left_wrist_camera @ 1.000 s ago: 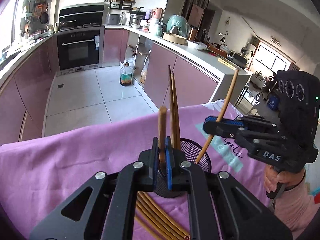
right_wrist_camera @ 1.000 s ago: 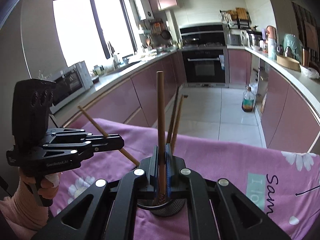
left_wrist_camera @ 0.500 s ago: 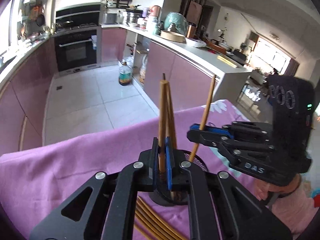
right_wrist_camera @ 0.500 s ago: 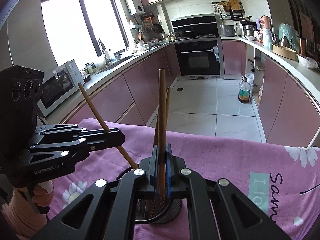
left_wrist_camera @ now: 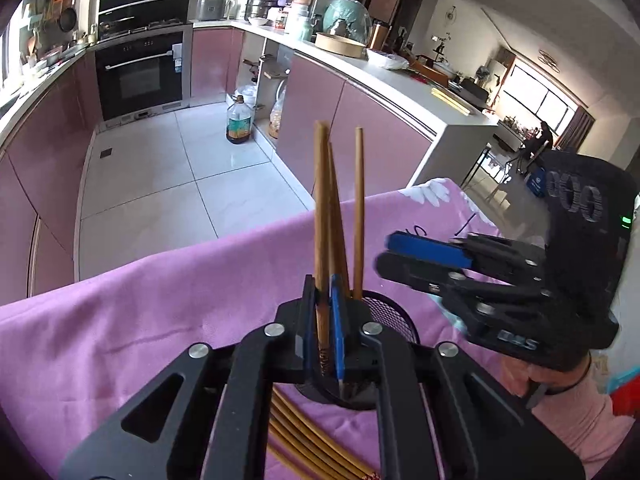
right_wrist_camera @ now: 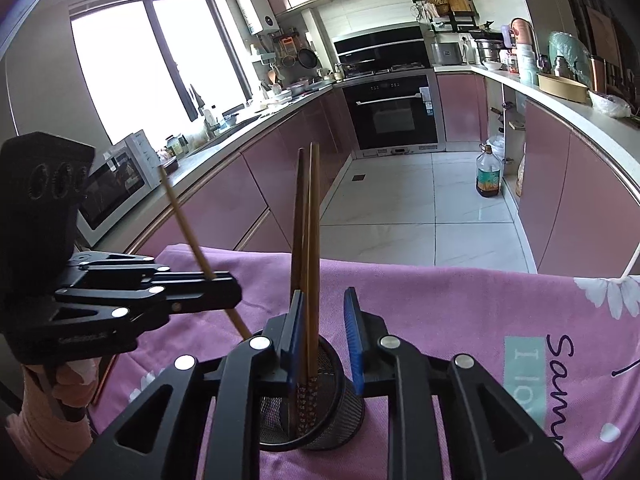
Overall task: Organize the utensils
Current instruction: 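Lower both held chopsticks into the mesh cup and open both grippers, then move both open grippers back over the chopstick pile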
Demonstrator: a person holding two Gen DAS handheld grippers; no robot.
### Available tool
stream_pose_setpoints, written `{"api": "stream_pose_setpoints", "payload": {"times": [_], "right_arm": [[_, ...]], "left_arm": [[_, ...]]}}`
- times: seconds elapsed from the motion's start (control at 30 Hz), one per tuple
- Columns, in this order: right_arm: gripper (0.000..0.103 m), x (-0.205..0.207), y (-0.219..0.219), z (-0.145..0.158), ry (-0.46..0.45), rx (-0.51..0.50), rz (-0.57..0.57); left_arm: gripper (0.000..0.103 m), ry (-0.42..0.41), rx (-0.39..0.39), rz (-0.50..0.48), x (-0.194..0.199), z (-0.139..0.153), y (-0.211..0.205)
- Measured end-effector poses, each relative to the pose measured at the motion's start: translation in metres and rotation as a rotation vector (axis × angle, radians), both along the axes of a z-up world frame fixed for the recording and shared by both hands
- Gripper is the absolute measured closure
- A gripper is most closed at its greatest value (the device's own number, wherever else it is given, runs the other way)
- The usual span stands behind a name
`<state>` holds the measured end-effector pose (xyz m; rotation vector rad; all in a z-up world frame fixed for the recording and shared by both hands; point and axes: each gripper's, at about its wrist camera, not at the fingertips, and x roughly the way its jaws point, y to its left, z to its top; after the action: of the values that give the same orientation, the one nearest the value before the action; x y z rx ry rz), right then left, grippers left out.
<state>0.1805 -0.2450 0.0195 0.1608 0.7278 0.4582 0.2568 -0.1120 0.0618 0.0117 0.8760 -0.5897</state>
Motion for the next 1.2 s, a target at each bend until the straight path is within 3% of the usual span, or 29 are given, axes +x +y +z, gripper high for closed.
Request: {"api": "stream_pose_setpoints", "payload": {"times": [0.23,0.4,0.53,0.7,0.93,1.2], "right_arm": [[0.074,-0.021,-0.008,0.011,-0.061,0.007,-0.017],[0.074,-0.047,-0.006,0.022,-0.133,0.007,0.014],[0.068,-0.081,0.001,0.026,-0.198,-0.015,0.097],[0.068,-0.103,0.024,-0.006,-0.116,-0.045,0.199],[0.069,-0.096,0.056,-0.078,0.114,-0.106,0.225],[0.071,-0.100,0.072,-0.093,0.146,-0.140,0.202]], "left_arm": [[0.081,-0.048,-0.031,0.059,-0.007,-0.008,0.011],[0.071,-0.177,-0.004,0.149,-0.044,-0.005,0.033],[0.063,-0.217,0.006,0.190,-0.077,-0.013,0.056],[0.063,-0.130,0.061,0.218,-0.110,-0.060,0.075],[0.065,-0.018,0.126,0.253,-0.133,-0.121,0.088],[0.064,0.023,0.130,0.261,-0.145,-0.143,0.086]]}}
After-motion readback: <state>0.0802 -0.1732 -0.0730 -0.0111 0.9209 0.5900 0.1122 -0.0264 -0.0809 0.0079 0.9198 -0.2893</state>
